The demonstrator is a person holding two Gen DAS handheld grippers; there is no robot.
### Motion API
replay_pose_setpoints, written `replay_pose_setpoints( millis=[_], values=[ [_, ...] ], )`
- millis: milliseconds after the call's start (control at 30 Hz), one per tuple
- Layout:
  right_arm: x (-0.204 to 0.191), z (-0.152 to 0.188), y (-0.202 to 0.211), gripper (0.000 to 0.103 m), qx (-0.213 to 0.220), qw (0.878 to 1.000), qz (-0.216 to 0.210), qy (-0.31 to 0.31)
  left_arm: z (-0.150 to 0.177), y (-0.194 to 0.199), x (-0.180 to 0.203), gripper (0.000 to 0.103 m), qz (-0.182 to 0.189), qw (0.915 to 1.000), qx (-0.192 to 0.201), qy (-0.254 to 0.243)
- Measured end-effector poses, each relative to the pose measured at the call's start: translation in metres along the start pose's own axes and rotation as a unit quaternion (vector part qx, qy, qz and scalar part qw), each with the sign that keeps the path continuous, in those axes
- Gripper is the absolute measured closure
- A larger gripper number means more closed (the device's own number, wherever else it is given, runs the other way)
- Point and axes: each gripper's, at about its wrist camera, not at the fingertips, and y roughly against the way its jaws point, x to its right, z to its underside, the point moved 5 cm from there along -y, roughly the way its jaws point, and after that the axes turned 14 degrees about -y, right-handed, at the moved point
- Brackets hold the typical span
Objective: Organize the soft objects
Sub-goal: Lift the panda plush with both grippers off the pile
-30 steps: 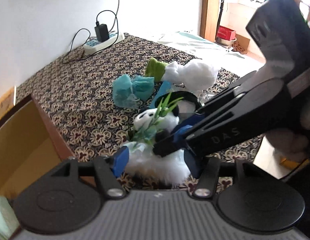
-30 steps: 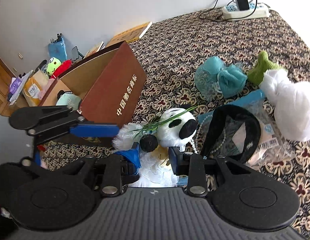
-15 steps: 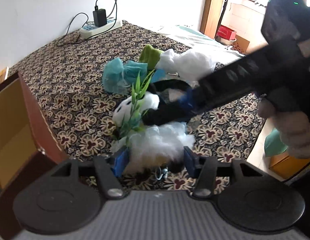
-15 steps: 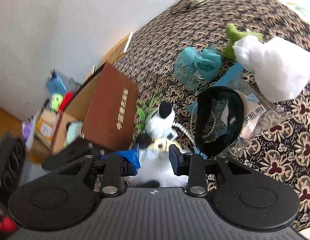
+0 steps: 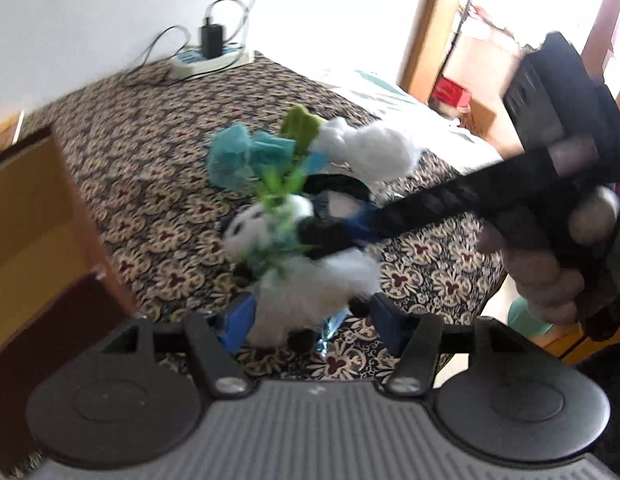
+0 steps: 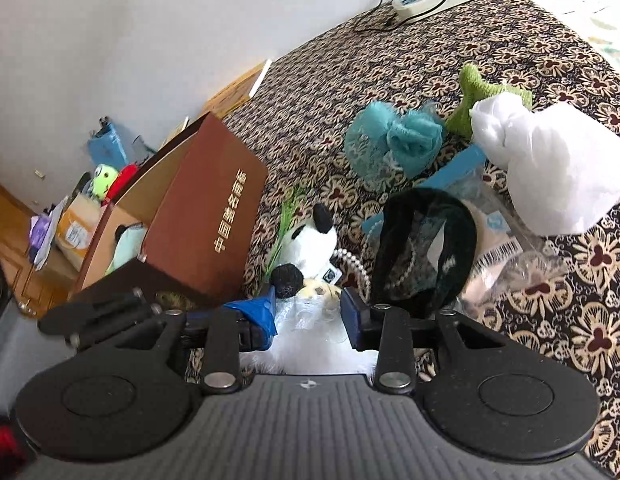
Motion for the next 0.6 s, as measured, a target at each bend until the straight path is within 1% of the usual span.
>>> replay_pose_setpoints(
  millis=[100,133,200,333,467,600],
  values=[
    [0.001,0.007,0.004,0.083,0.0,1.0,-0.008,0.016,0.0,-0.002,-0.015,0.039,0.036,0.9982,0.004,0.049],
    [0.002,0.008,0.005,0.083,-0.001,1.0,-0.011,0.016,-0.001,-0.004,-0.017,0.039,0.047,0.9971,0.009,0.059],
    [0.004,0.01,0.005,0.083,-0.004,1.0,-0.019,0.013,-0.003,-0.012,-0.016,0.039,0.063,0.9961,0.011,0.061],
    [0.008,0.012,0.008,0.082,-0.008,1.0,-0.026,0.008,-0.006,-0.025,-0.007,0.039,0.061,0.9977,0.005,0.029],
    [0.012,0.013,0.01,0.082,-0.009,0.999,-0.033,-0.01,-0.005,-0.029,-0.01,0.039,0.066,0.9969,0.006,0.044],
    [0.009,0.015,0.012,0.082,-0.013,0.999,-0.034,-0.001,-0.003,-0.028,-0.008,0.039,0.055,0.9979,0.0,0.035]
  ],
)
